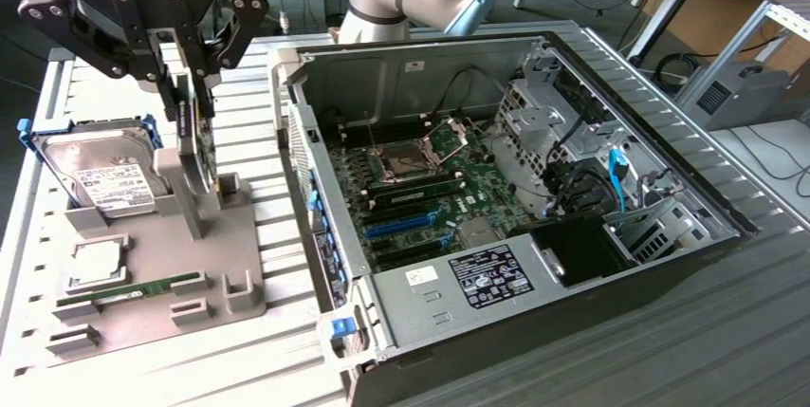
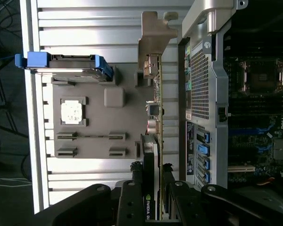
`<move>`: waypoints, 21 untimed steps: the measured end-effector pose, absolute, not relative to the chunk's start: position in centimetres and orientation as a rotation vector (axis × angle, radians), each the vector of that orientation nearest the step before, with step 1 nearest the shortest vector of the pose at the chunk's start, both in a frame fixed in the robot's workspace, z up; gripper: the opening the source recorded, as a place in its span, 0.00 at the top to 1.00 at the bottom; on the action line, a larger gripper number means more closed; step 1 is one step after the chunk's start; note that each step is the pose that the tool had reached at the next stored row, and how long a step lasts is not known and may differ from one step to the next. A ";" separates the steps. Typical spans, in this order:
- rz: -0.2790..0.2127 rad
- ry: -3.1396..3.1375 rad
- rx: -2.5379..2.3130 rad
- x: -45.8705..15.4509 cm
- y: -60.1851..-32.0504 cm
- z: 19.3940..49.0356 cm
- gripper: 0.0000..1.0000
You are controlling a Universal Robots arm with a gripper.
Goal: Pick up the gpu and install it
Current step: 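Pick up the gpu and move the gpu toward the slot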
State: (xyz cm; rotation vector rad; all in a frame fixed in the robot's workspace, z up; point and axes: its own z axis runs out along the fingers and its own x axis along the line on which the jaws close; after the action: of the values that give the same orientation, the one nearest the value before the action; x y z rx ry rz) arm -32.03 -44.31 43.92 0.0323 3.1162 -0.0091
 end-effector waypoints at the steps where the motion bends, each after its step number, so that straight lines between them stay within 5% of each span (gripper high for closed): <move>1: -0.009 3.116 0.032 -32.0 -44.3 44.0 0.73; 21: -0.009 3.116 0.032 -31.6 -44.3 44.4 0.73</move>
State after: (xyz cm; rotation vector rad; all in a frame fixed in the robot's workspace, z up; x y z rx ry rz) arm -31.57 -44.30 44.42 0.0323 3.1162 -0.0092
